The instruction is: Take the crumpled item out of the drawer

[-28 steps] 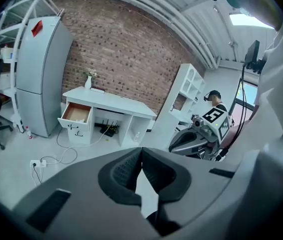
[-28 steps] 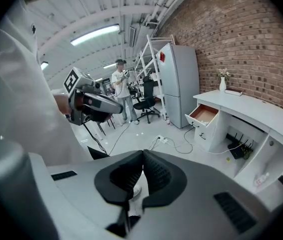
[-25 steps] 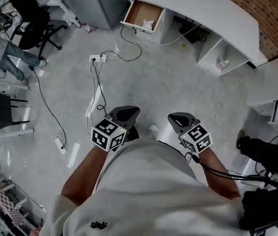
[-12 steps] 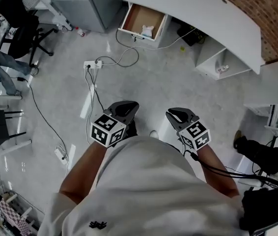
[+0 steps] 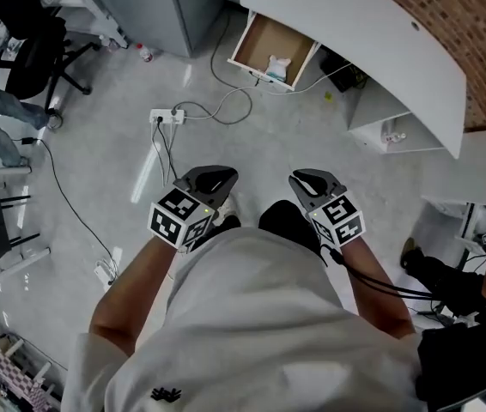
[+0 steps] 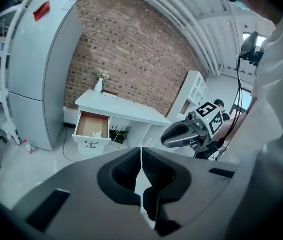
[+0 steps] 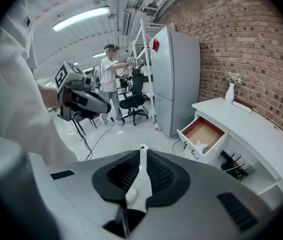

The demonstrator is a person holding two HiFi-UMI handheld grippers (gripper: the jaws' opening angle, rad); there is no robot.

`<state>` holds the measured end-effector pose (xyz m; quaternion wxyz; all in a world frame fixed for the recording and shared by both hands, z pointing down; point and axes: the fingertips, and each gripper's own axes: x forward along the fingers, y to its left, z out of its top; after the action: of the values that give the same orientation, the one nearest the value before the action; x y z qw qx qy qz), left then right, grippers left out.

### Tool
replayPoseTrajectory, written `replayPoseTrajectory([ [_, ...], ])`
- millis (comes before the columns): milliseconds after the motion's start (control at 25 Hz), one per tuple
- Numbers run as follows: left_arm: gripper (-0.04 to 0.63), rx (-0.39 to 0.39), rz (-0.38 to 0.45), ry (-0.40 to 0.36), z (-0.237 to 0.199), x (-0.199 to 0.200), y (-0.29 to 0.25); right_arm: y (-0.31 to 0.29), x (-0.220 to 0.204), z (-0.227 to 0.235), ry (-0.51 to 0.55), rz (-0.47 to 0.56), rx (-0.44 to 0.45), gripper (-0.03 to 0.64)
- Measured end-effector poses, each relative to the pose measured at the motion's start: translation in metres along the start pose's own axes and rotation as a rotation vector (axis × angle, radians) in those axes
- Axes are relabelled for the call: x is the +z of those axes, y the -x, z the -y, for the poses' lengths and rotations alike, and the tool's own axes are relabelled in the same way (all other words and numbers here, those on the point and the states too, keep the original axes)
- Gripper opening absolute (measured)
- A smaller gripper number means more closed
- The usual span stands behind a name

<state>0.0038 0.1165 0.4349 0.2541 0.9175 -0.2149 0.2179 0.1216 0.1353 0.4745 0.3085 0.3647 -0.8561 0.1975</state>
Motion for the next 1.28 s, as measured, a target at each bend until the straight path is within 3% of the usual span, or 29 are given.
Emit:
replayPoseTrajectory([
  [360,0.023,0.042,0.048,0.099,-0.071,0.026,-0.001,-0.076,0.046,0.077,0.076,-0.053,0.017,0.06],
  [640,0.023,0.158,0.044,0.141,-0.151,0.086,-0.029,-0.157,0.075,0.196,0.123,-0.135,0.026,0.057],
  [920,0.023,0.221,0.024,0.18,-0.214,0.144,-0.089,-0.246,0.08,0.32,0.171,-0.199,0.026,0.057],
  [1280,0.025,0.268,-0.002,0.248,-0.272,0.172,-0.15,-0.354,0.056,0.43,0.215,-0.329,0.015,0.077],
])
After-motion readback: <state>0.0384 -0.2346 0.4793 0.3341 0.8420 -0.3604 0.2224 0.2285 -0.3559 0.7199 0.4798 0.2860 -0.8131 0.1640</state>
